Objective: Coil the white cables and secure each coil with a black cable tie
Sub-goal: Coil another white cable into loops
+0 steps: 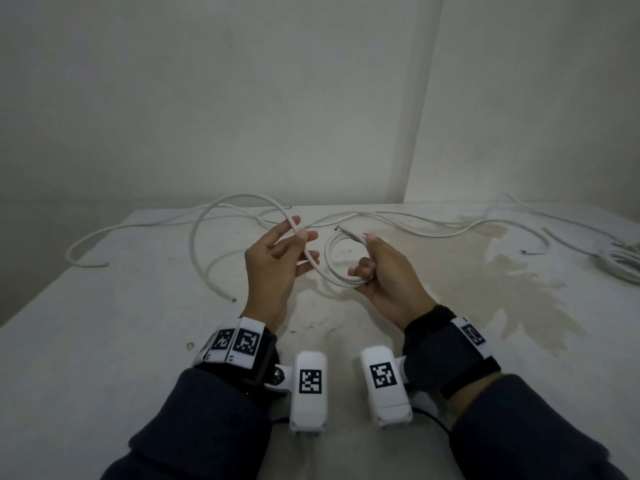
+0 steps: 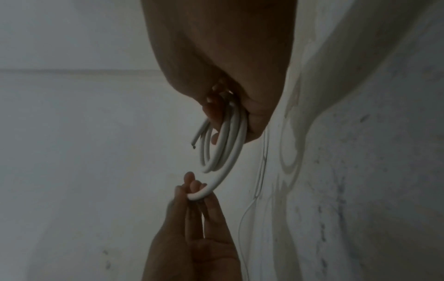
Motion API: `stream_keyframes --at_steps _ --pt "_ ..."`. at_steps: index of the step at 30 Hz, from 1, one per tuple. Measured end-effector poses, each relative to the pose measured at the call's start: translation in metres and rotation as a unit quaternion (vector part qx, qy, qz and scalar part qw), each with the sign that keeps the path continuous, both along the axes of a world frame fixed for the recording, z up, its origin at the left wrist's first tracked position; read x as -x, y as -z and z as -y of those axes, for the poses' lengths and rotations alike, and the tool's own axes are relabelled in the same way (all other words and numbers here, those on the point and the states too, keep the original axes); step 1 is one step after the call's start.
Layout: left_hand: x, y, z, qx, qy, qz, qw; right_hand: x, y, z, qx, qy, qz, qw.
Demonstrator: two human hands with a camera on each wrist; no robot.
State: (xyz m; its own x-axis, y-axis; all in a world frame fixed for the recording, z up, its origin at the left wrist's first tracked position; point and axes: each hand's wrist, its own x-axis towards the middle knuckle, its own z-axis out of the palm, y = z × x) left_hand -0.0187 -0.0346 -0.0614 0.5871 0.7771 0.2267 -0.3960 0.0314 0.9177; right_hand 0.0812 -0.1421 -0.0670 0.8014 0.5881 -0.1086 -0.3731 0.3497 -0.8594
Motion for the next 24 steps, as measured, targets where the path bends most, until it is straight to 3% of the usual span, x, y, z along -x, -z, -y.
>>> stream_keyframes --at_steps 9,16,20,24 --pt "-0.01 0.012 -0.003 -0.051 -0.002 -0.023 0.998 0.007 0.0 0.0 0.072 -0.057 0.136 0.987" --pt "-0.006 0.003 0.007 0.029 0.158 -0.05 0.986 0.006 -0.004 0.005 0.104 -0.057 0.156 0.981" --pt "-0.007 -0.001 0.006 0.16 0.263 -0.064 0.949 0.005 -0.005 0.008 0.124 -0.033 0.17 0.977" --pt "-0.002 -0.005 0.001 0.172 0.334 -0.116 0.919 0.009 -0.007 0.007 0.126 -0.021 0.181 0.975"
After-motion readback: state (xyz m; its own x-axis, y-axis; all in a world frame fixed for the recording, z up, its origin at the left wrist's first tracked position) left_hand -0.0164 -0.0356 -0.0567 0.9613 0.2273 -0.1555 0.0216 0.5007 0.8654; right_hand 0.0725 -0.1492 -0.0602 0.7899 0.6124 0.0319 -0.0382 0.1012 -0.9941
